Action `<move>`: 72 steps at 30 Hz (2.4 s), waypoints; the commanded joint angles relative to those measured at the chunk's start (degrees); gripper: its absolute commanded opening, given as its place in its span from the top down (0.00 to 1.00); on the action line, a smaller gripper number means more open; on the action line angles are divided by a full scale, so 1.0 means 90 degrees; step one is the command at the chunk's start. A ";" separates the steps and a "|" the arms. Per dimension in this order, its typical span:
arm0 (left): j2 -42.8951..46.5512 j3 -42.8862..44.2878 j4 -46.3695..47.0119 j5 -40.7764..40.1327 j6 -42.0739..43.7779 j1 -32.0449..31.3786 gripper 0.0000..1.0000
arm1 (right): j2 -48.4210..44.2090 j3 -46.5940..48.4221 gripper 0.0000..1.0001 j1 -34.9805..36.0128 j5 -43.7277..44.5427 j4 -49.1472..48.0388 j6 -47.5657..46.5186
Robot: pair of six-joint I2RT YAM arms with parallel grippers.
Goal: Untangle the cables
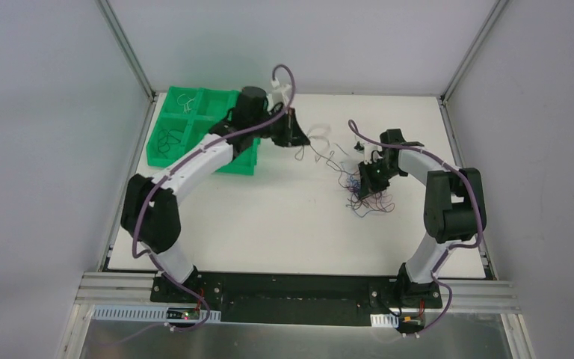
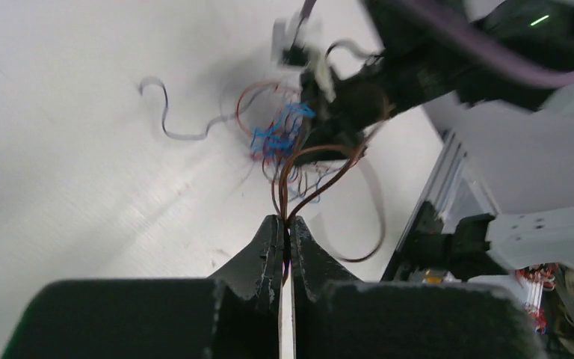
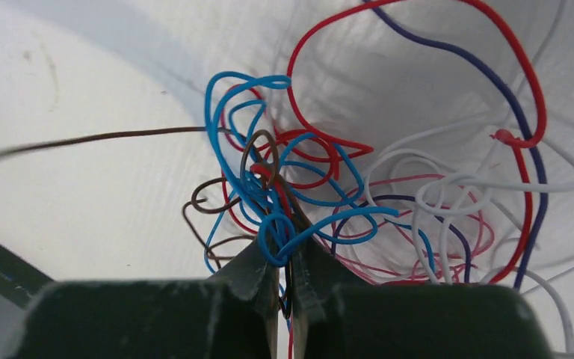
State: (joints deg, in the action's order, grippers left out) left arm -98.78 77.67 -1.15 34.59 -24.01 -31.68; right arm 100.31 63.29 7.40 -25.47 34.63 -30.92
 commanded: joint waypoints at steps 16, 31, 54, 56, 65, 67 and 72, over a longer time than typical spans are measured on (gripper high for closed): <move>0.0618 0.4562 -0.1188 0.1376 -0.0015 0.3174 1.00 | 0.0713 0.0475 0.85 -0.0060 0.0836 0.0198 -0.0197; -0.0051 0.7210 -0.0973 0.0727 -0.0409 0.4851 1.00 | 0.0869 0.0517 0.79 -0.0058 0.1010 0.0397 -0.0251; -0.0040 0.7290 -0.0455 -0.0738 -0.0436 0.6560 1.00 | 0.1439 0.1068 1.00 -0.0659 0.1995 0.1263 -0.0313; 0.0010 0.7220 -0.0278 -0.0772 -0.0495 0.6688 1.00 | 0.1477 0.1080 1.00 -0.0699 0.2024 0.1309 -0.0334; 0.0135 0.7172 -0.0205 -0.0916 -0.0855 0.7440 1.00 | 0.1503 0.1206 1.00 -0.0797 0.2097 0.1481 -0.0408; 0.0293 0.6897 -0.0213 -0.1001 -0.0846 0.7595 1.00 | 0.1488 0.1238 1.00 -0.0971 0.2117 0.1512 -0.0426; 0.0870 0.5964 0.0087 -0.0095 -0.0921 0.7746 1.00 | 0.1323 0.1318 1.00 -0.1123 0.1739 0.1739 -0.0641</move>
State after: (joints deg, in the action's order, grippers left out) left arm -97.08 136.07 -6.26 27.86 -30.44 37.36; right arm 110.89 75.11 -0.93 -12.56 48.53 -32.99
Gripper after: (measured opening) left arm 0.019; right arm 0.004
